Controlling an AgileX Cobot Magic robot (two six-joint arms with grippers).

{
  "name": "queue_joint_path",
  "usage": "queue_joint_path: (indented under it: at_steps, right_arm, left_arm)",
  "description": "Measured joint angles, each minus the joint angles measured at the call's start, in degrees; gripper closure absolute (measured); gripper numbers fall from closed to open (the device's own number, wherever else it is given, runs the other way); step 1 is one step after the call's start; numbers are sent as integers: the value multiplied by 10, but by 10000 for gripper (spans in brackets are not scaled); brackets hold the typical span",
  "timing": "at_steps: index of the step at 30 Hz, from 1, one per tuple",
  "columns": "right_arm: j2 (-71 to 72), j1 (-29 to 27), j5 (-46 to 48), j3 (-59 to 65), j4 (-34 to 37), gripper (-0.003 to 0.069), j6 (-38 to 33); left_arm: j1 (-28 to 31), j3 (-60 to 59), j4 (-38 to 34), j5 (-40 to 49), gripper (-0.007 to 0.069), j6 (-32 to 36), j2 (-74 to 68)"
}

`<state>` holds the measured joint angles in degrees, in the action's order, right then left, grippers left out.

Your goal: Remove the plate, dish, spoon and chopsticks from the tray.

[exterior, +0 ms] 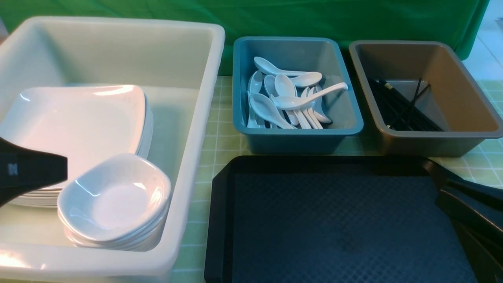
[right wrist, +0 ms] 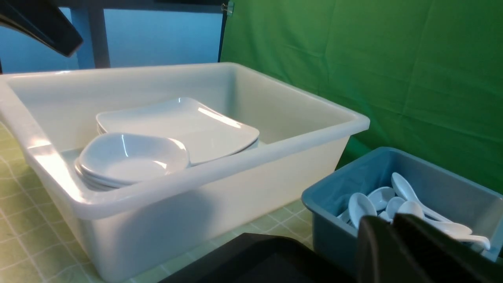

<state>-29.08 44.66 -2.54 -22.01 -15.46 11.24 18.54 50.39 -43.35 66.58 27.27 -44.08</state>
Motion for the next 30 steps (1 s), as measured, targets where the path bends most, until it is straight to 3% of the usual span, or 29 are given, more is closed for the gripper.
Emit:
queue_joint_path:
  at_steps: [10,19,25,30]
  right_arm:
    - [52,-27,52,8,0,594,0]
    - [195,-246,76,145,20,582,0]
    - [251,-334,102,218,24,568,0]
    - [267,-365,146,224,25,555,2]
  left_arm:
    - [0,0,18,0,624,0,0]
    - [0,0,54,0,624,0,0]
    - [0,0,58,0,624,0,0]
    - [0,0,58,21,624,0,0]
